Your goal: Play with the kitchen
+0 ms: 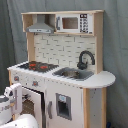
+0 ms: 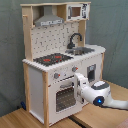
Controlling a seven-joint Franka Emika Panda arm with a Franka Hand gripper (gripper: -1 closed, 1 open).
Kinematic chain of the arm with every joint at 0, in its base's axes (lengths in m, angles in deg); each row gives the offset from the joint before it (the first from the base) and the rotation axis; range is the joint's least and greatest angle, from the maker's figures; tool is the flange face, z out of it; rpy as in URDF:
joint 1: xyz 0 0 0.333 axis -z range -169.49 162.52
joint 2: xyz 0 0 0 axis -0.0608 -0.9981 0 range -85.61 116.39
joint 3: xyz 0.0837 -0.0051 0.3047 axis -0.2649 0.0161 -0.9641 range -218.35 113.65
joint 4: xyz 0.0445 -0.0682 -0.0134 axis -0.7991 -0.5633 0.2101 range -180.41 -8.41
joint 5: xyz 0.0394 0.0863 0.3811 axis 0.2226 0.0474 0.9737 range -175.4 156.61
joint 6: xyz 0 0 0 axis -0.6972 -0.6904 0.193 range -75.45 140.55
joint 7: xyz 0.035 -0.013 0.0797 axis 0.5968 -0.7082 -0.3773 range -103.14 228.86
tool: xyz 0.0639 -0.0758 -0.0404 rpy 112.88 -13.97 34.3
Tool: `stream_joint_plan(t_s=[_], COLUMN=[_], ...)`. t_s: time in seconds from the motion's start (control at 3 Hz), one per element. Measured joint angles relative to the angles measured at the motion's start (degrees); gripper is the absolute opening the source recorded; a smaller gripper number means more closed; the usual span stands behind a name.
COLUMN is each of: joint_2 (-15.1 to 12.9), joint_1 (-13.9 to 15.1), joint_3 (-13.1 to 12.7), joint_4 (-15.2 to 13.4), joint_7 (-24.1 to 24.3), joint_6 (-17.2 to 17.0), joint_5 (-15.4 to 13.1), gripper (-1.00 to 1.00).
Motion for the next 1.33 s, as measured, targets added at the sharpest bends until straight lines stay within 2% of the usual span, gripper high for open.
stream_joint_plan(t_s=[0.33,1.33], joint_2=[-0.2,-1.5], joint_1=[-3.1,-6.9], joint_3=[-0.4,-1.4], joint_4=[0.5,7.0], joint_7=[1.3,2.8], joint_6=[-5.0,-20.8], joint_5=[0.0,0.1], gripper=[-1.00,-1.00])
